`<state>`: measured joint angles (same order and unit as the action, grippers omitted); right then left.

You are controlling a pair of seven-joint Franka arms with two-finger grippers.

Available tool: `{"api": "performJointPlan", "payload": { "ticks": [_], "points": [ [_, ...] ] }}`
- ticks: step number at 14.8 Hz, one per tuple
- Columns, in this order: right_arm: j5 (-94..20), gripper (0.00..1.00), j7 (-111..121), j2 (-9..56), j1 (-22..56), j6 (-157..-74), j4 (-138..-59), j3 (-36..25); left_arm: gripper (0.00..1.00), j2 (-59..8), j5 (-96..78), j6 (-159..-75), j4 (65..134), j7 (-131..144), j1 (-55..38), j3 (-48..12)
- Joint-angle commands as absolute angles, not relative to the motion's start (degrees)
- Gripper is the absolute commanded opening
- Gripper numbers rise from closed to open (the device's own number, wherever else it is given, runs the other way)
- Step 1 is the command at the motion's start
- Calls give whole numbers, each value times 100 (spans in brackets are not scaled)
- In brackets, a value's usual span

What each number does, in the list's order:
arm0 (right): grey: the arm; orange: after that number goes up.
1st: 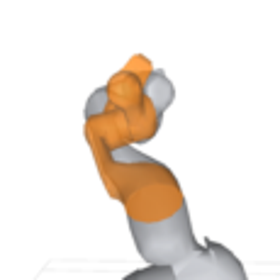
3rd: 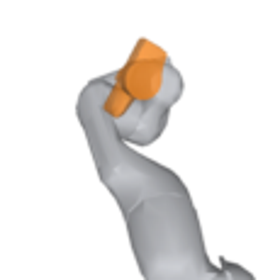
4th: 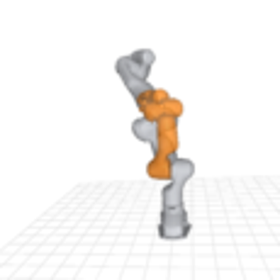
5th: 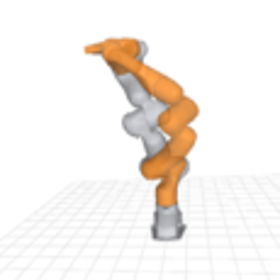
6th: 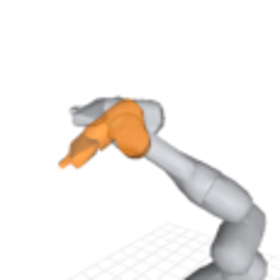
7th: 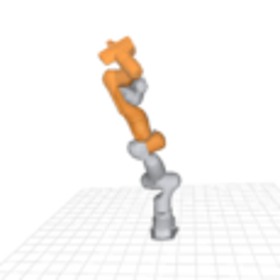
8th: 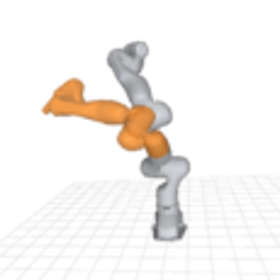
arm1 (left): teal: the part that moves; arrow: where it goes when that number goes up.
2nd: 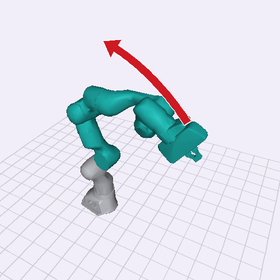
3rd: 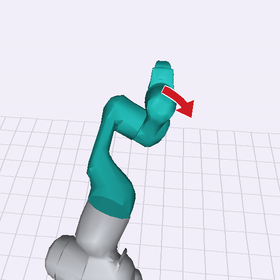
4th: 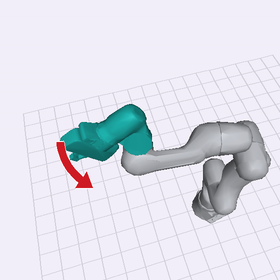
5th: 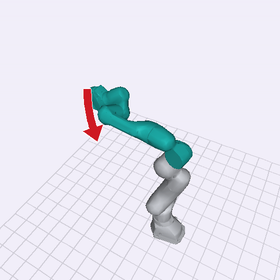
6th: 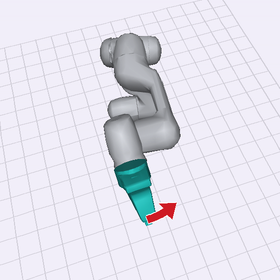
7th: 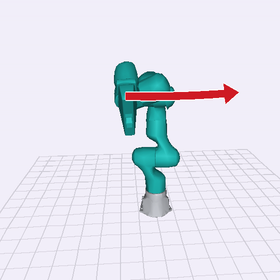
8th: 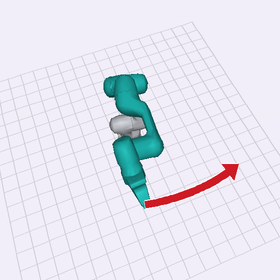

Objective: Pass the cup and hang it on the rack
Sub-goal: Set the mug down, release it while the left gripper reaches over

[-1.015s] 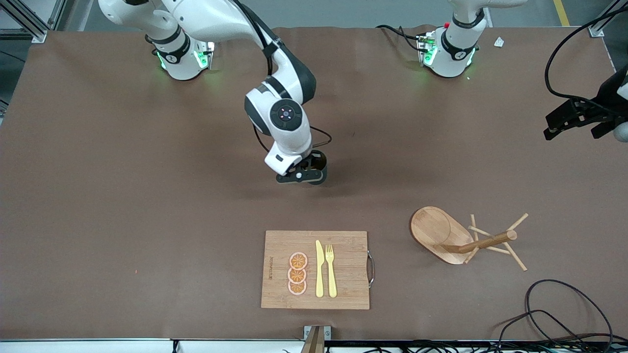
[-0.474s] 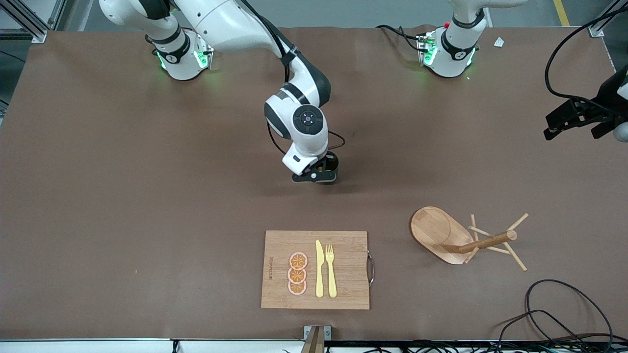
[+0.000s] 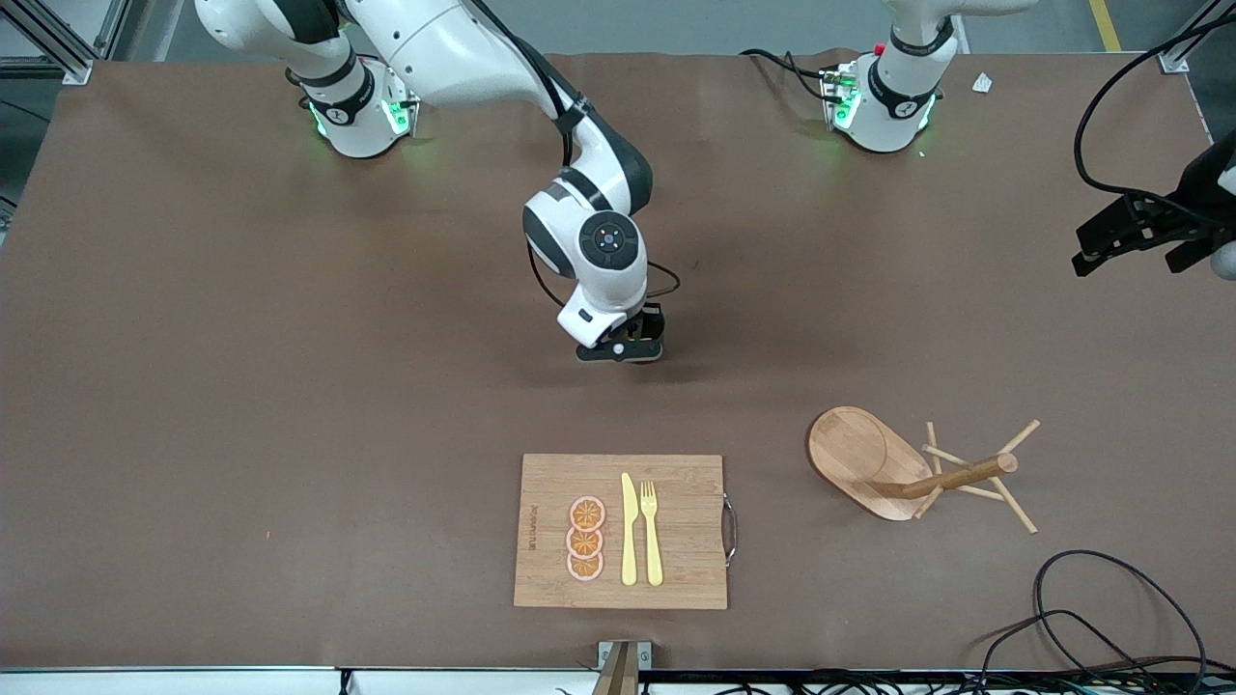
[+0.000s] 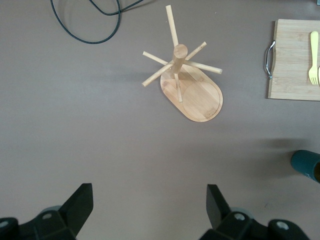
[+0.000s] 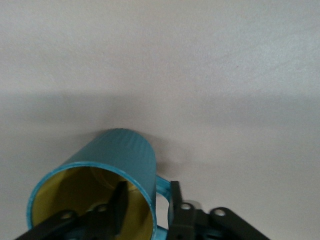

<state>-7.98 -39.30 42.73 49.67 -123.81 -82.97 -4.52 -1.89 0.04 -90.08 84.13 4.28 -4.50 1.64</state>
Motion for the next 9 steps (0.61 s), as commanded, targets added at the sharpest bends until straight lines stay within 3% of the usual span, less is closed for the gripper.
{"api": "performJointPlan", "payload": {
  "ticks": [1,5,9],
  "points": [
    [-923,100,-3911,4219,4904,-12226,-8103,-475,100,-359,-105,-8956,8385,360,-536,150],
    [-1430,100,-3194,3676,4484,-11639,-8147,-483,100,-352,-281,-8746,8429,509,-536,27],
    [-1538,100,-2821,3016,3589,-10313,-8165,-545,100,-352,-299,-8657,8429,2043,-527,-482]
  ]
}}
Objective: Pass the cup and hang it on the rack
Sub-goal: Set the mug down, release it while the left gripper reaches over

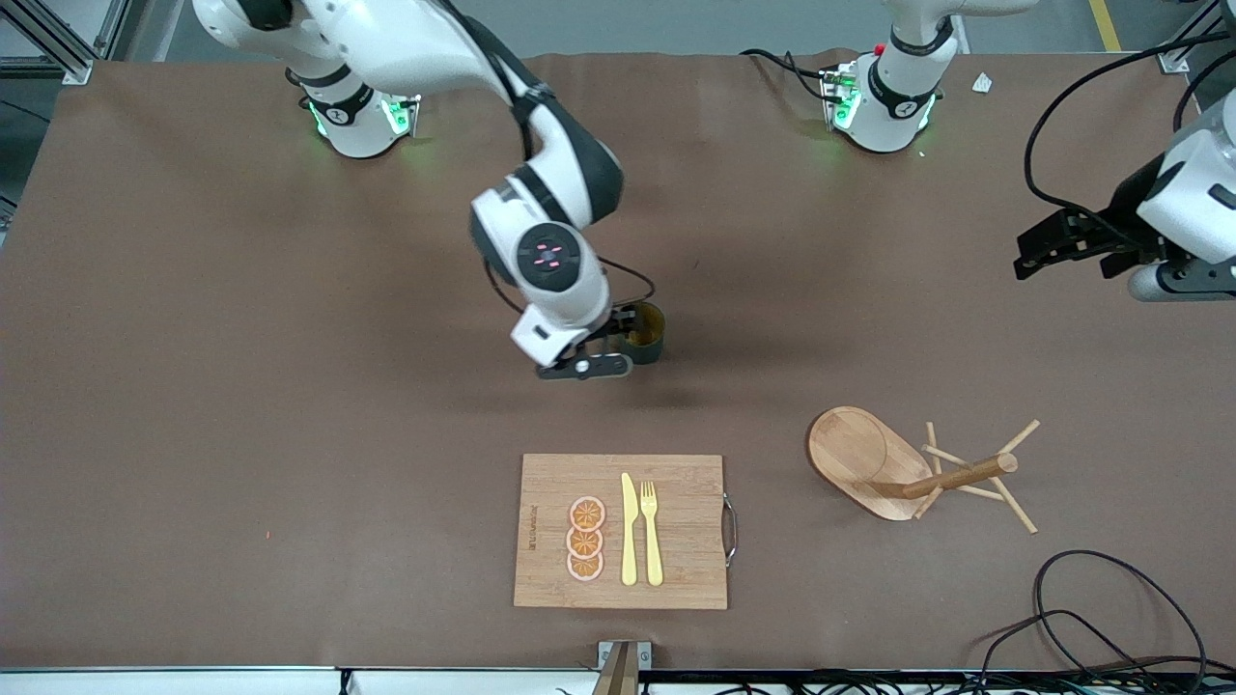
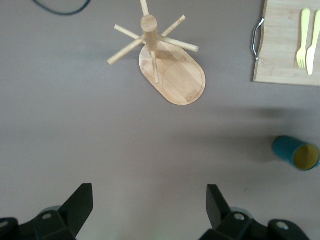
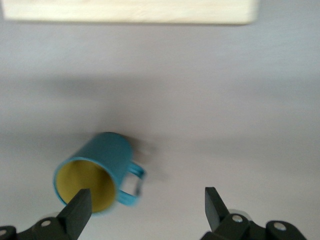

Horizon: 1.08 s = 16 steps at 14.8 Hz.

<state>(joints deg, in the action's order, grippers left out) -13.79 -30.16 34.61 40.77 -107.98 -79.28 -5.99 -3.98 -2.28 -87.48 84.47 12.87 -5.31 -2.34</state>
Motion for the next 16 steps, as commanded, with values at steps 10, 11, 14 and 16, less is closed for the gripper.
{"api": "performJointPlan", "payload": {
  "ticks": [10,11,14,16],
  "points": [
    [121,100,-661,1803,1232,-9658,-9024,-536,100,-956,904,-8842,8367,7027,-1597,-2109],
    [280,100,-537,1602,1109,-9807,-9305,-536,100,-1176,1062,-8842,8263,7414,-1904,-2101],
    [395,100,-115,925,713,-10440,-10237,-536,100,-1738,1966,-8842,8043,8505,-2722,-2109],
    [387,100,-88,765,546,-10424,-10318,-536,100,-2099,2423,-8842,7989,8936,-3170,-2083]
  ]
}}
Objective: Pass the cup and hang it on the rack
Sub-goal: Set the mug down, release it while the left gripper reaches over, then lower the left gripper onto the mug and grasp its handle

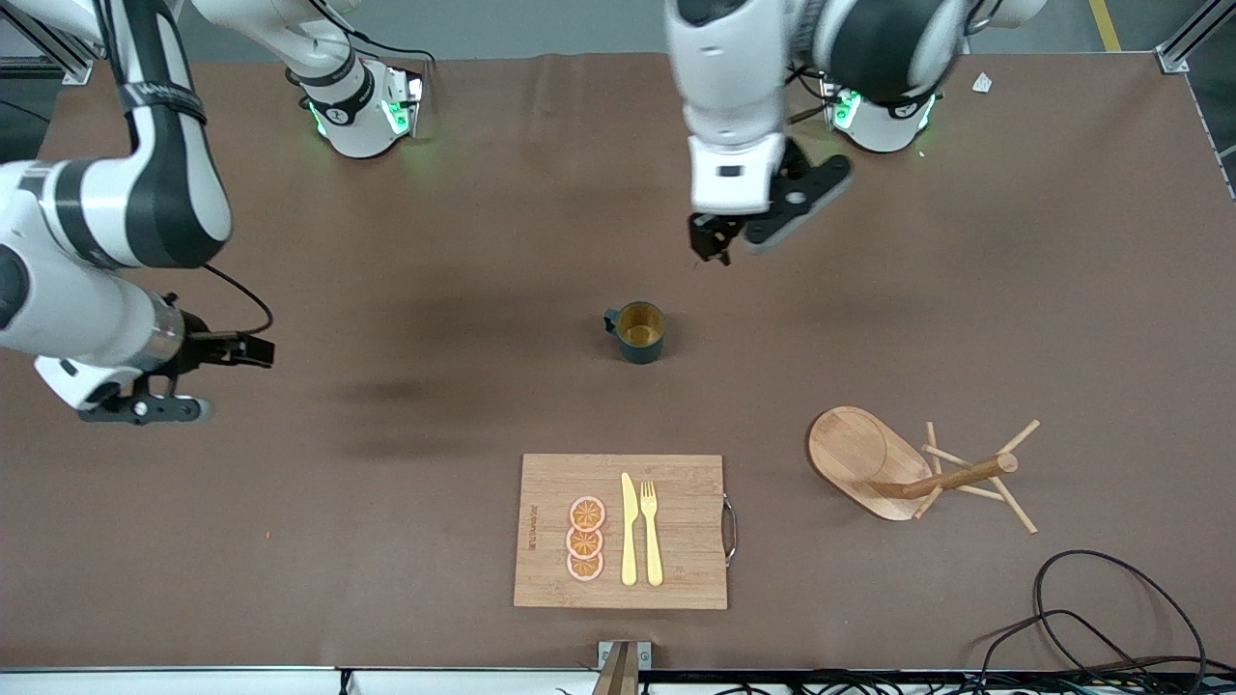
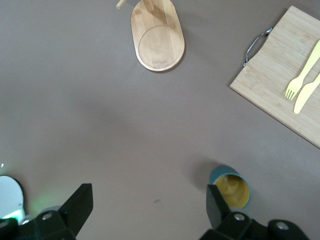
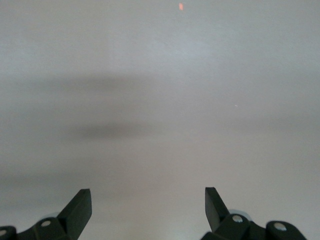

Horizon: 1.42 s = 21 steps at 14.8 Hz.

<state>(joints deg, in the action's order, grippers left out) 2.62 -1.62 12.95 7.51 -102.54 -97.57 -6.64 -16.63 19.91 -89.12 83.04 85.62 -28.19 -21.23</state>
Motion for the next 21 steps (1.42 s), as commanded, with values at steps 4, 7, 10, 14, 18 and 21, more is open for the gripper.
{"api": "performJointPlan", "payload": {
  "ticks": [4,7,10,14,18,21],
  "points": [
    [378,100,158,563,168,-10240,-10345,-519,100,-3090,3179,-9060,7692,10402,-3873,-2031],
    [317,100,149,440,-34,-9994,-10275,-519,100,-3927,3839,-9105,7321,11422,-4402,-1987],
    [290,100,184,413,-167,-9844,-10099,-519,100,-4332,3990,-9579,7207,12363,-4727,-1786],
    [193,100,255,579,-167,-9310,-9311,-519,100,-4920,3964,-10246,6972,12980,-5570,-793],
    [185,100,229,729,-141,-8859,-8842,-501,100,-5291,3964,-10397,6583,13157,-5616,-747],
    [-61,100,228,730,-132,-8859,-8885,-492,100,-5449,3955,-10582,6600,13456,-5616,-747]
  ]
}}
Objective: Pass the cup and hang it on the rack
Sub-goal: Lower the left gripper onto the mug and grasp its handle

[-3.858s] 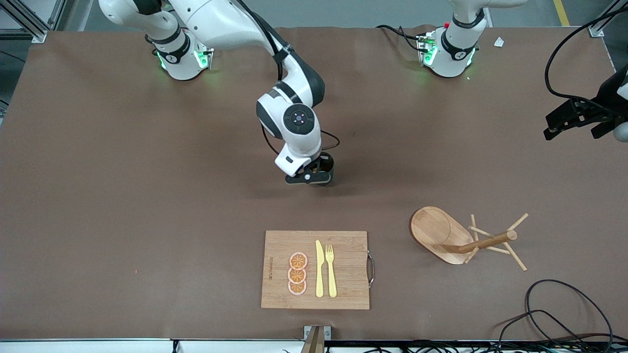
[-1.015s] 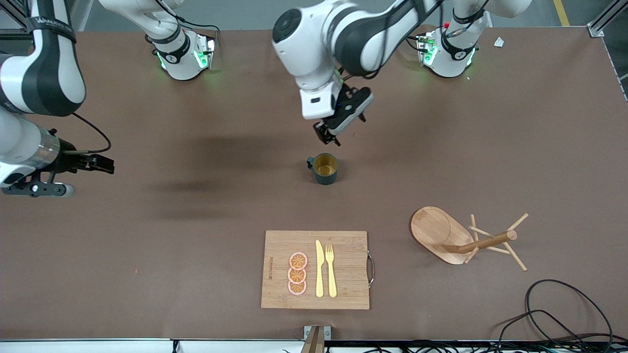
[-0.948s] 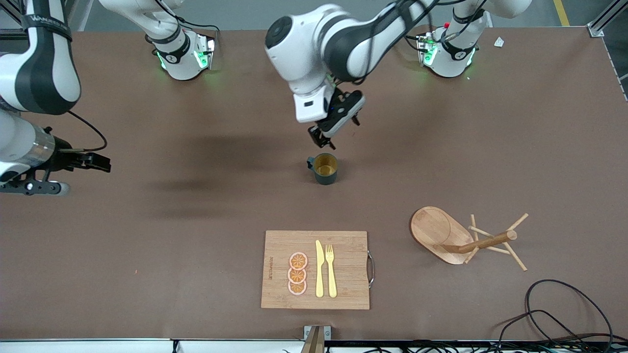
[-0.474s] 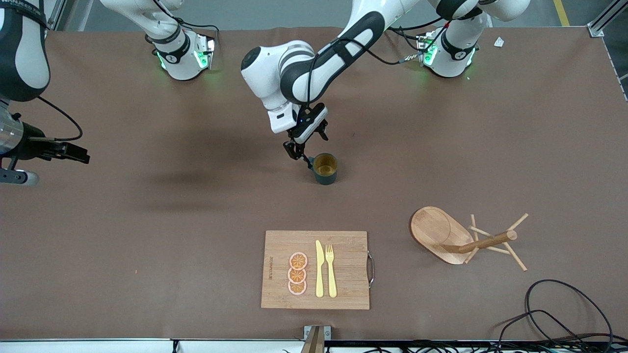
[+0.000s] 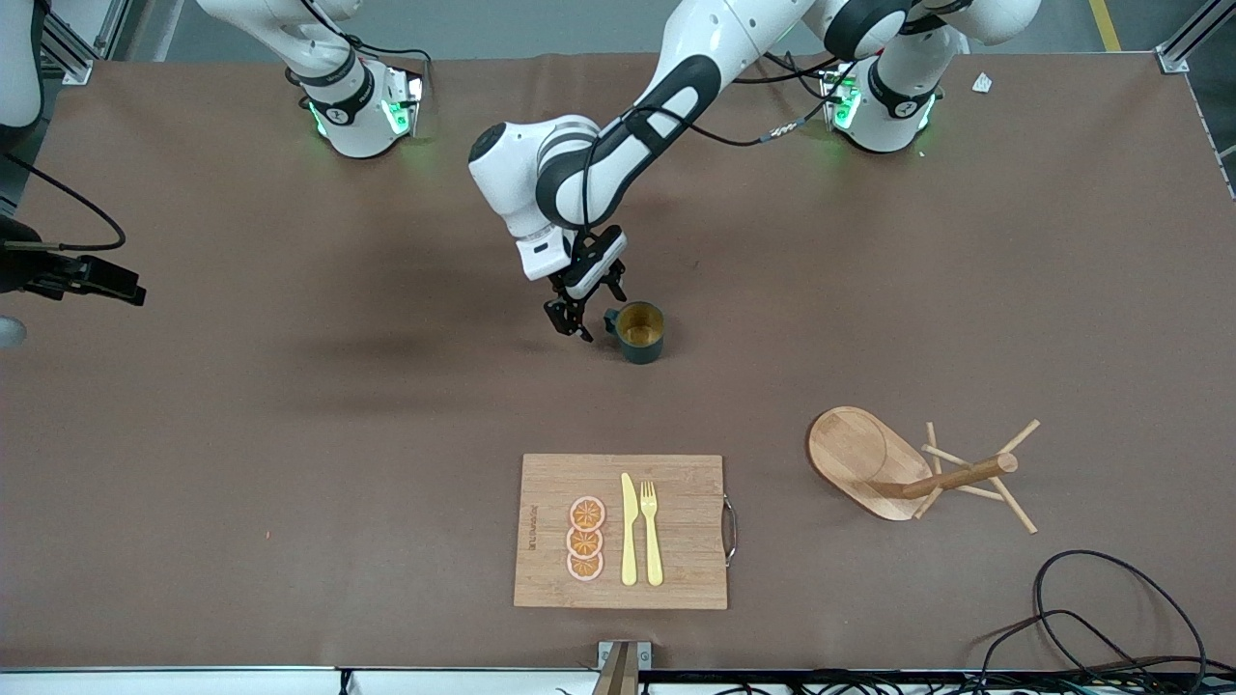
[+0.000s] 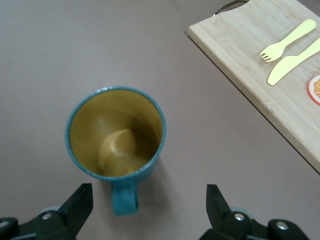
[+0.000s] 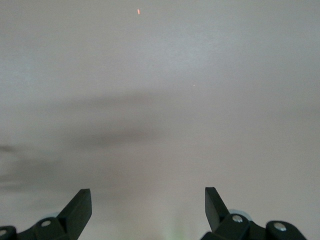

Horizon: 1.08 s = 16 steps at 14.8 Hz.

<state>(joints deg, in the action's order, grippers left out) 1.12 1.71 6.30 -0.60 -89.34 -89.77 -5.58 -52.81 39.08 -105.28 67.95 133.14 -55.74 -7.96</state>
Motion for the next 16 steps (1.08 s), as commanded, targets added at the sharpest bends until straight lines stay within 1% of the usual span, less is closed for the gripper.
{"api": "performJointPlan", "payload": {
  "ticks": [1,6,13,14,15,16],
  "points": [
    [-79,100,255,721,-106,-8842,-8903,-483,100,-5510,3946,-10582,6635,13456,-5616,-738],
    [-35,100,299,467,-61,-8877,-9087,-492,100,-5677,3946,-10704,6653,13693,-5581,-738],
    [26,100,308,-315,-62,-8930,-9676,-492,99,-5915,3955,-10766,6706,13711,-5555,-615],
    [26,100,308,-438,-62,-8921,-9764,-492,94,-5932,3964,-10801,6706,13737,-5555,-615],
    [26,100,308,-518,-62,-8912,-9791,-492,86,-5924,3964,-10810,6706,13746,-5555,-615],
    [26,100,308,-579,-62,-8886,-9782,-492,70,-5924,3955,-10811,6706,13746,-5555,-615]
  ]
}}
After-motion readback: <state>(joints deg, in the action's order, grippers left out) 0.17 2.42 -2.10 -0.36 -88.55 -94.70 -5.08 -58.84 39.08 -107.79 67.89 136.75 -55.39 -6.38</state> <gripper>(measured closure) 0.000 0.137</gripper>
